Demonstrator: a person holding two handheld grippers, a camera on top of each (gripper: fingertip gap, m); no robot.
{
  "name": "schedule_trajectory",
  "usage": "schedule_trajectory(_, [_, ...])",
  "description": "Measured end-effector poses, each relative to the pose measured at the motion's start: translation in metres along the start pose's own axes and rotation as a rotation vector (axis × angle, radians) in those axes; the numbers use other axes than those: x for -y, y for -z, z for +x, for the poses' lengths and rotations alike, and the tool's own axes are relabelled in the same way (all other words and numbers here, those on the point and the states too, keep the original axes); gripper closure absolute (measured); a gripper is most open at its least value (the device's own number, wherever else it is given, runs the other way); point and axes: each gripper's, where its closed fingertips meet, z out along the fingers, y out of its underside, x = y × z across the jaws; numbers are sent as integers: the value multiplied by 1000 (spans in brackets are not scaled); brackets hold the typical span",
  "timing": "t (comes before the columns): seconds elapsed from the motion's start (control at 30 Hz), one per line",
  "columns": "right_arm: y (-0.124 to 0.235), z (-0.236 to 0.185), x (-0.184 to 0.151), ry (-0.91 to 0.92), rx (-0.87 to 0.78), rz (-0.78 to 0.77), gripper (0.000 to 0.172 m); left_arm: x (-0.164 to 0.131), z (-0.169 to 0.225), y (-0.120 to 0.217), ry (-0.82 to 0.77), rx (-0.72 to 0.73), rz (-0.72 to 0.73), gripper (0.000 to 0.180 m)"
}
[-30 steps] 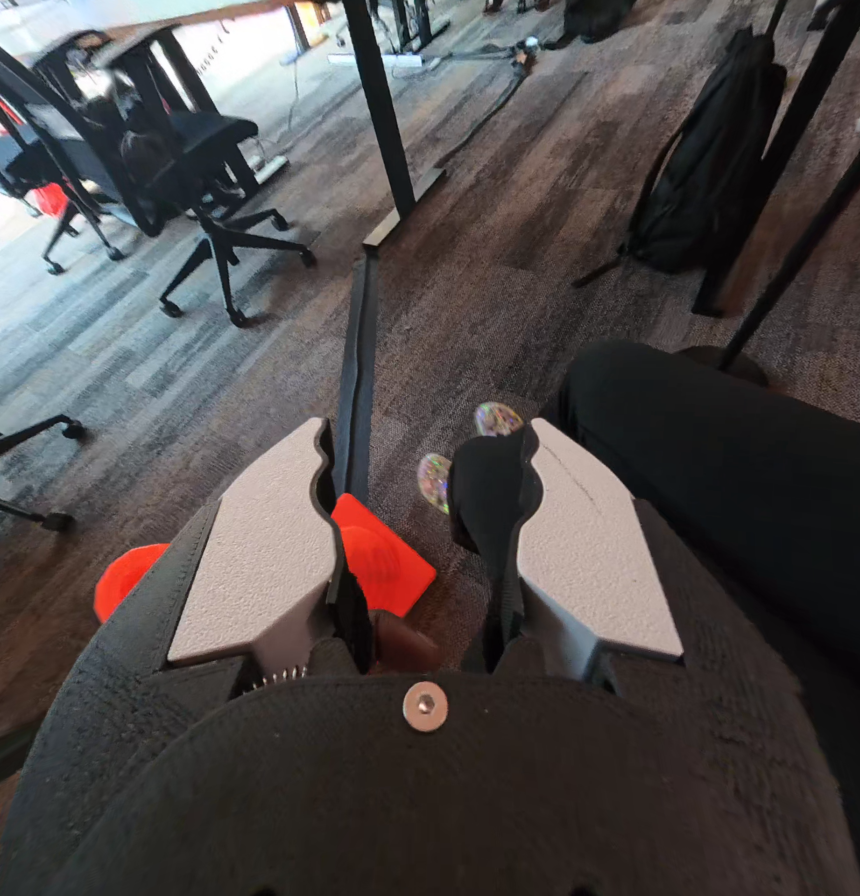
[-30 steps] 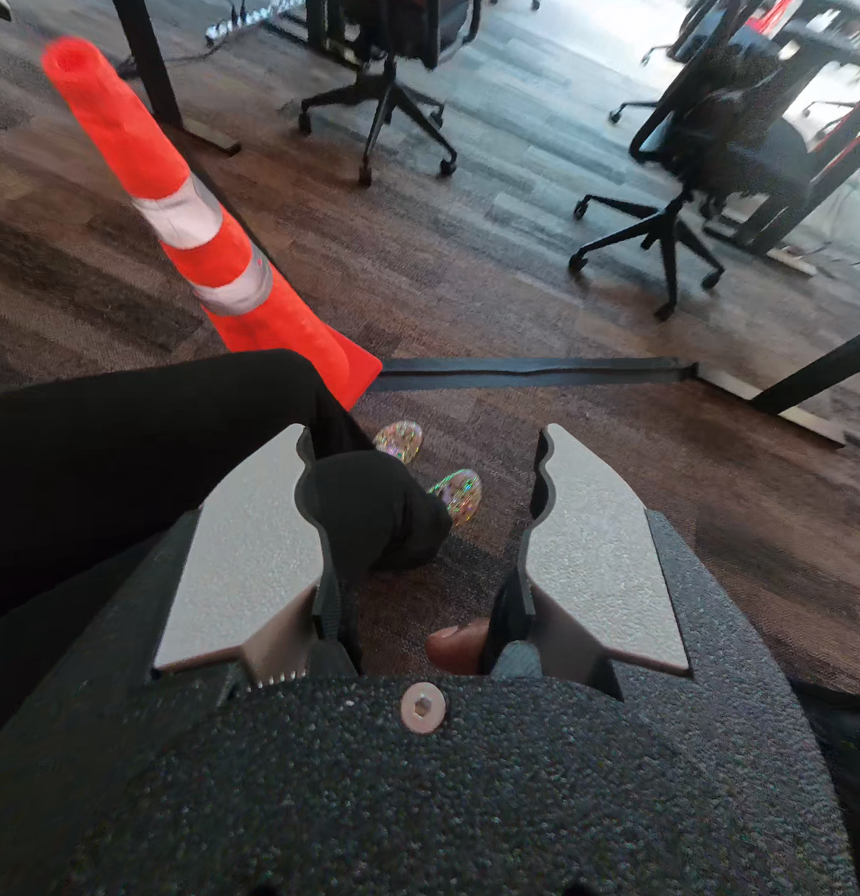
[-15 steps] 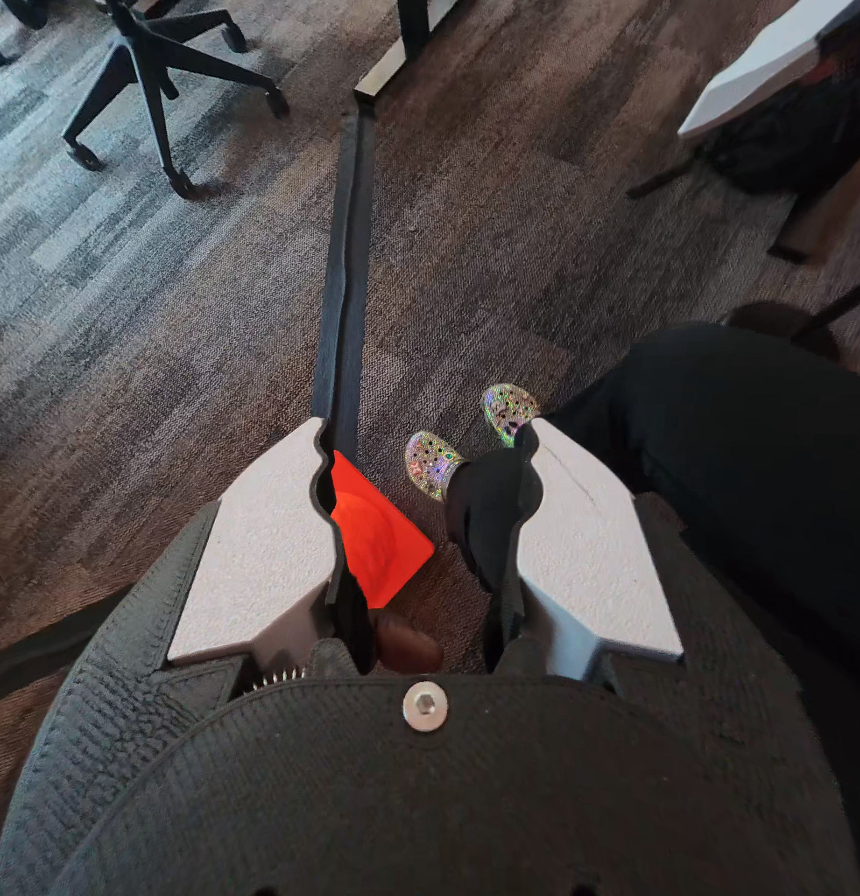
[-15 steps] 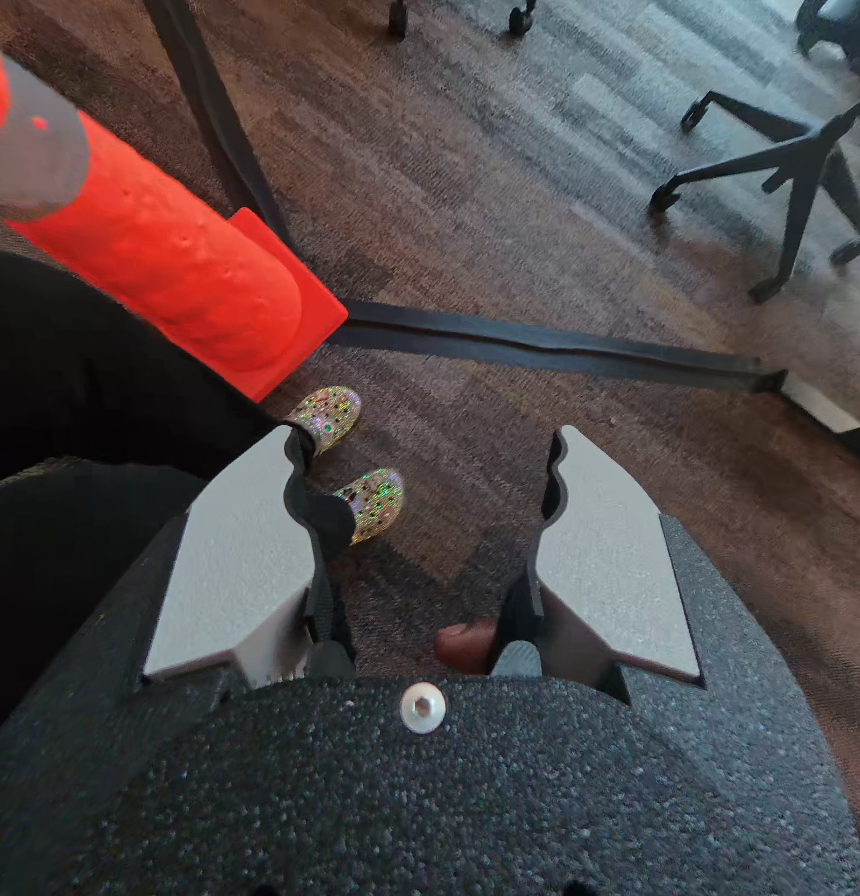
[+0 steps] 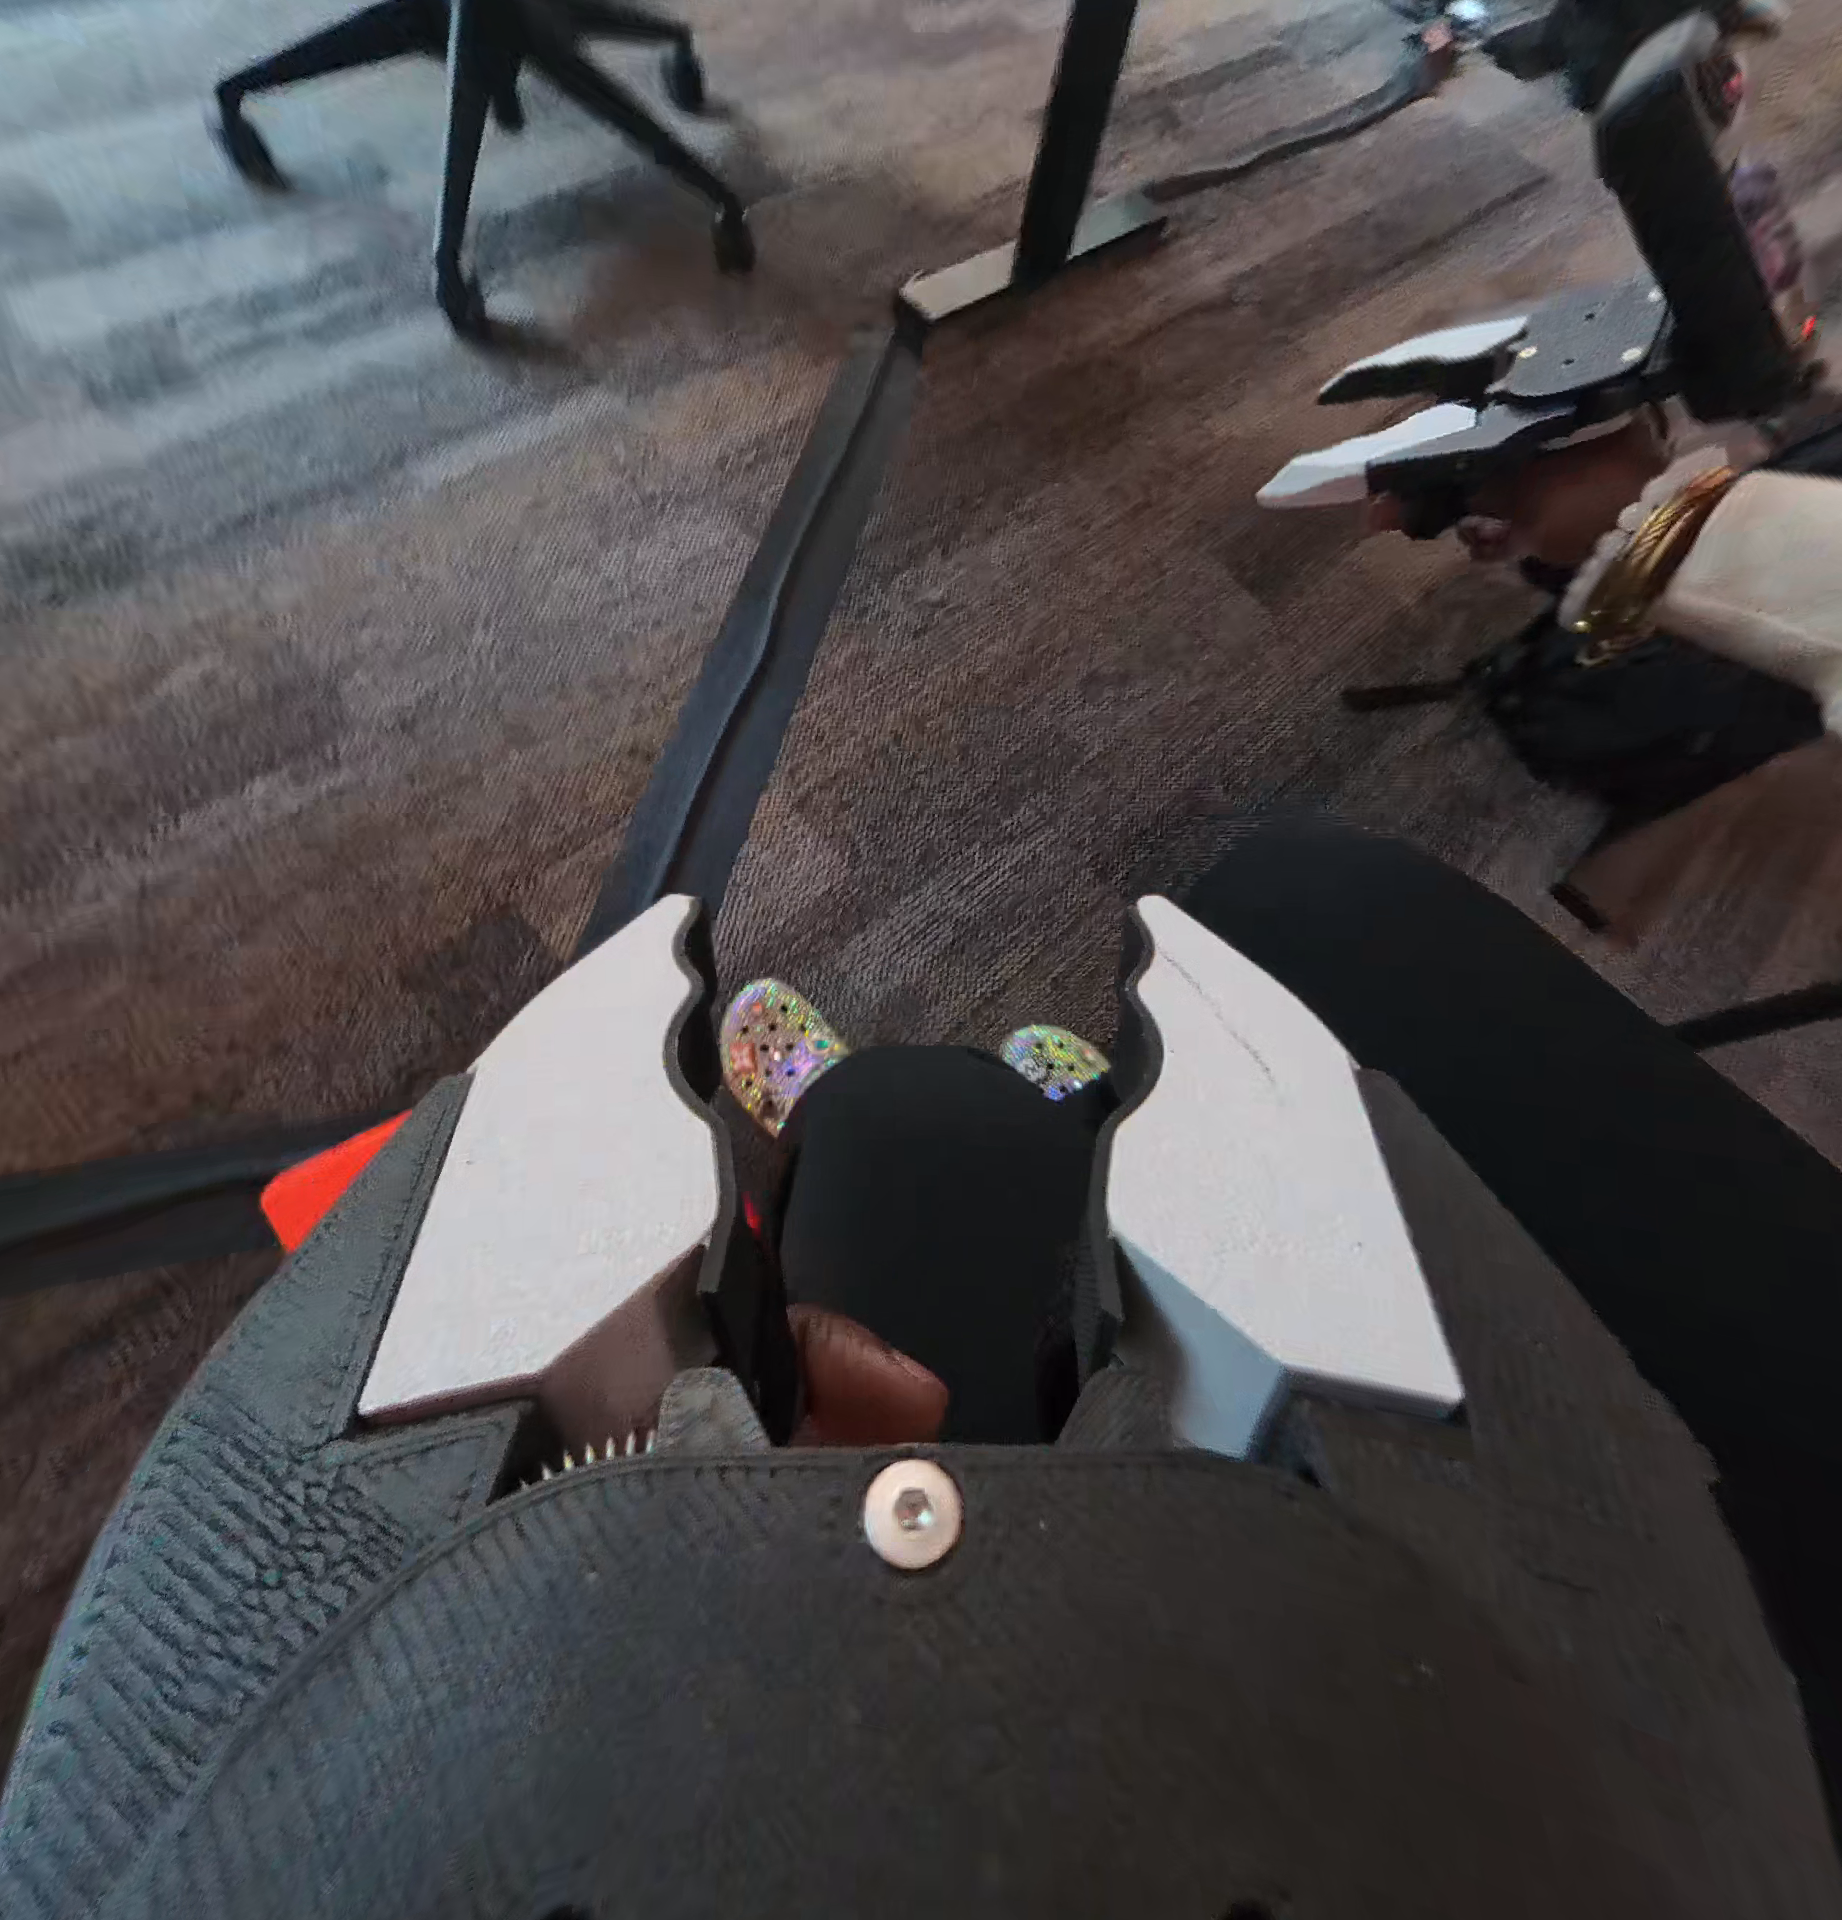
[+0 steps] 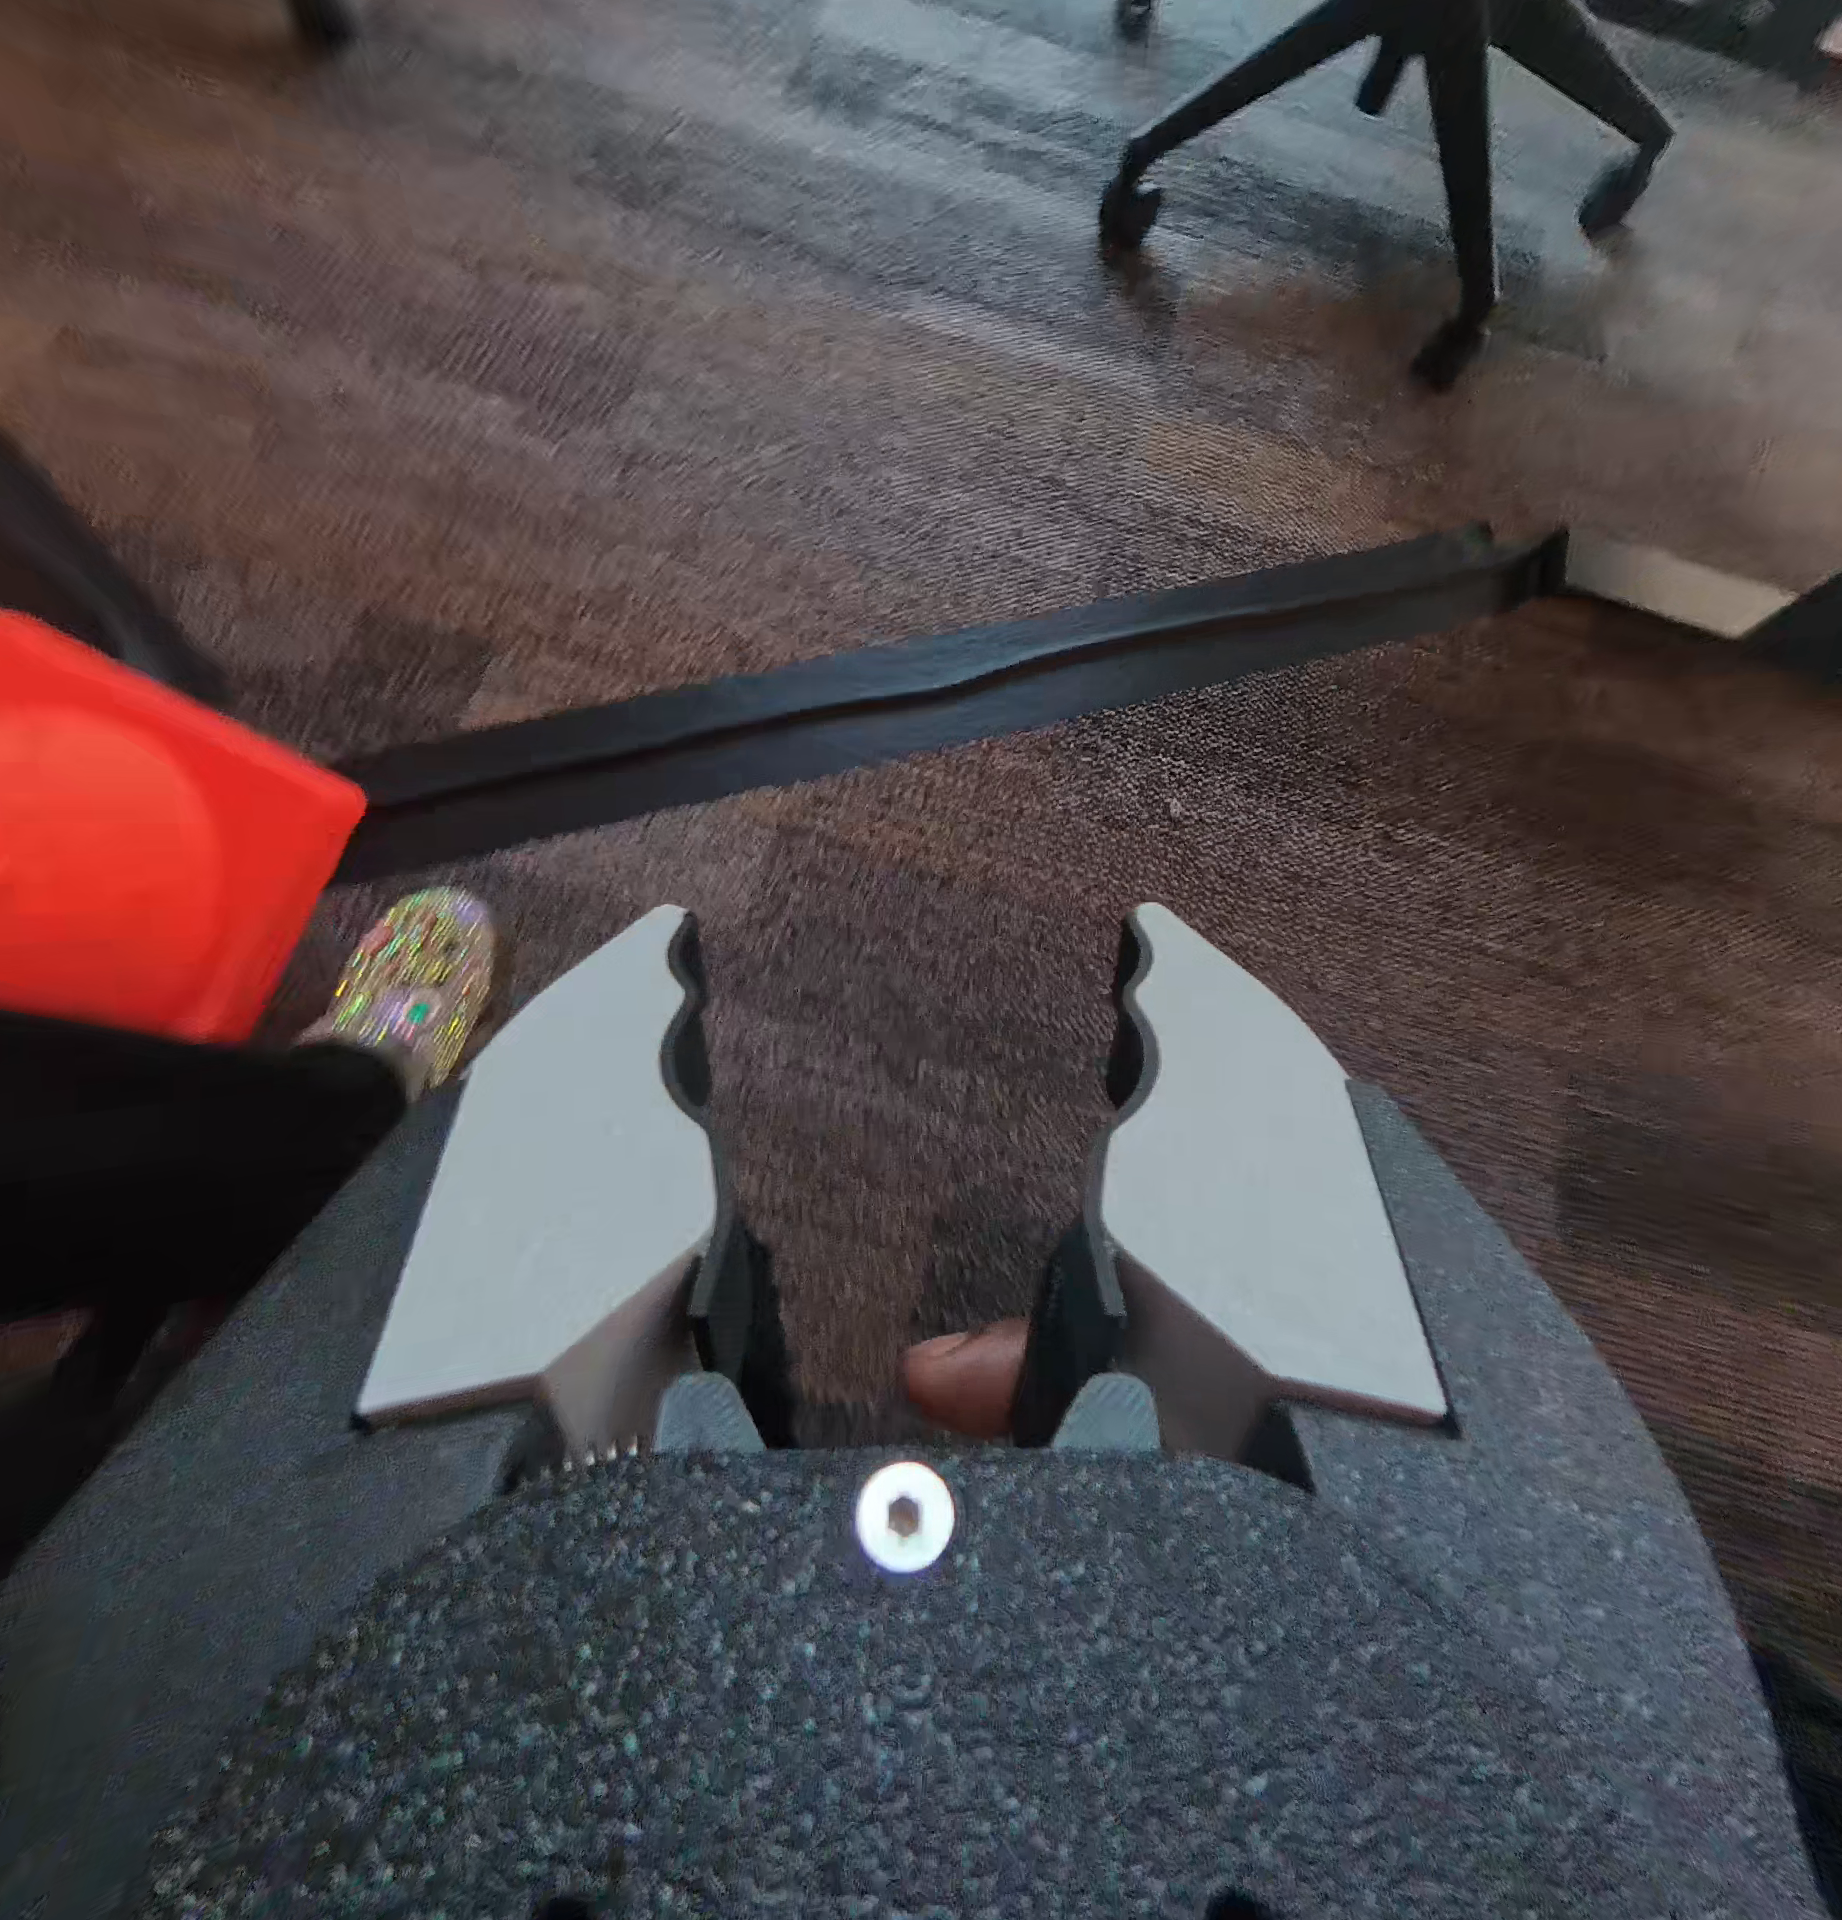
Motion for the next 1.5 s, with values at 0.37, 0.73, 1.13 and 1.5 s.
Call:
schedule_trajectory(0.37, [-349,148,-154,-213,-109,-60,126,-39,-125,-87,82,241,-93,106])
schedule_trajectory(0.73, [-528,221,-214,-149,-161,-328,137,-49,-213,-150,143,299,-82,109])
schedule_trajectory(1.13, [-562,228,-216,-221,-129,-384,154,-54,-239,-150,99,306,-137,109])
schedule_trajectory(1.5, [-422,80,-232,-496,-40,-155,164,2,-185,-99,-9,263,10,111])
